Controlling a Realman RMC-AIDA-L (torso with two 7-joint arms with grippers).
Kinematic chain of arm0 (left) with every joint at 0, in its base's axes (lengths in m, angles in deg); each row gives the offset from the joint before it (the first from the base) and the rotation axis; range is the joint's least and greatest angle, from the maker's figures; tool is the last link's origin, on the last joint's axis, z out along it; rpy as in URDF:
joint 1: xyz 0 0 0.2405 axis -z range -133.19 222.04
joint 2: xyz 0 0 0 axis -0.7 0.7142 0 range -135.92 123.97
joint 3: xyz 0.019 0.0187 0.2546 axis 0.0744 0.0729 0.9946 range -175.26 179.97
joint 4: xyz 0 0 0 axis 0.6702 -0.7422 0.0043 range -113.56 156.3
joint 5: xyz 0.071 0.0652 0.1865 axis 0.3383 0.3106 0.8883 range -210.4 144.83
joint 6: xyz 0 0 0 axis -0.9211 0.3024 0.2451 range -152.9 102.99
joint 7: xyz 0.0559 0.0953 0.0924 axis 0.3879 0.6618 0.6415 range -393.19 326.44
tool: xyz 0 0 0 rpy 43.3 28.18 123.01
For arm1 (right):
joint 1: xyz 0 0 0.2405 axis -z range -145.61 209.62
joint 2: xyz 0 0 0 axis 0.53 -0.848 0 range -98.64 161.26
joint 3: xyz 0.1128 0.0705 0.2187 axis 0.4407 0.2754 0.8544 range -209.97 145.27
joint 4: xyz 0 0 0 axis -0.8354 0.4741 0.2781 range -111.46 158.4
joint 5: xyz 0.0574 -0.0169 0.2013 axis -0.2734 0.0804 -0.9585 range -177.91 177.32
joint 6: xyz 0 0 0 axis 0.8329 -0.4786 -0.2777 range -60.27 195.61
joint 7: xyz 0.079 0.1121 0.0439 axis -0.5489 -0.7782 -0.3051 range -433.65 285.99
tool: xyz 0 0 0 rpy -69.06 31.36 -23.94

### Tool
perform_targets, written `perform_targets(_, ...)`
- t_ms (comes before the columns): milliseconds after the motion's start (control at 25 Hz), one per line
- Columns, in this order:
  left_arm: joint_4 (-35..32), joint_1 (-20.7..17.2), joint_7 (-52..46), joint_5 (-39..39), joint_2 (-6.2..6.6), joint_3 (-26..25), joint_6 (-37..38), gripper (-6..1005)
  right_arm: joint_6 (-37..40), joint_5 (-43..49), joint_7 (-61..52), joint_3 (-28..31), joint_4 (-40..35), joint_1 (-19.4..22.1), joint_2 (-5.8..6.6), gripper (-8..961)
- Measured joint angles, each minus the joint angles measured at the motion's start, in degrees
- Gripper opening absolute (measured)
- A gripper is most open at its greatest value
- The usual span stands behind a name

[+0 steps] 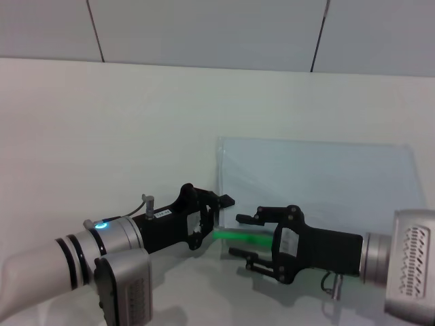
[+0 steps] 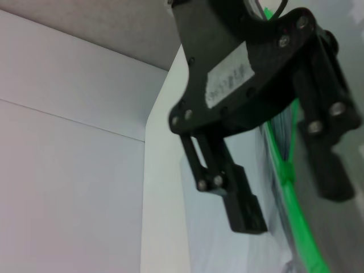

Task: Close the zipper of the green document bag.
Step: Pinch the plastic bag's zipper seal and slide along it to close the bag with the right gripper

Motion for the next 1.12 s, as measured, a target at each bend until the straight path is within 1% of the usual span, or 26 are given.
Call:
perform_targets(240,0.0,-0.1,0.0,0.0,0.03,0.0,0.0,52,0.0,0.0,9.0,3.8,1.8,3.5,0.06,454)
perform_targets(520,-0.1,-0.1,0.2,0.0,0.04,-0.1,0.1,52,-0.4,0.2,10.1,4.0,2.4,3.9,0.15,239)
perform_targets(800,-0.1,-0.1,0.5,0.0,0.04,-0.3,0.1,52,-0.7,0.2,11.4,3.6,2.5,4.1,0.15,243)
perform_targets(1120,-0.1,-0.1,0.8,0.0,0.04,-0.8,0.1,51,-1.5,0.1,21.3,5.2,4.6,6.7,0.03,248)
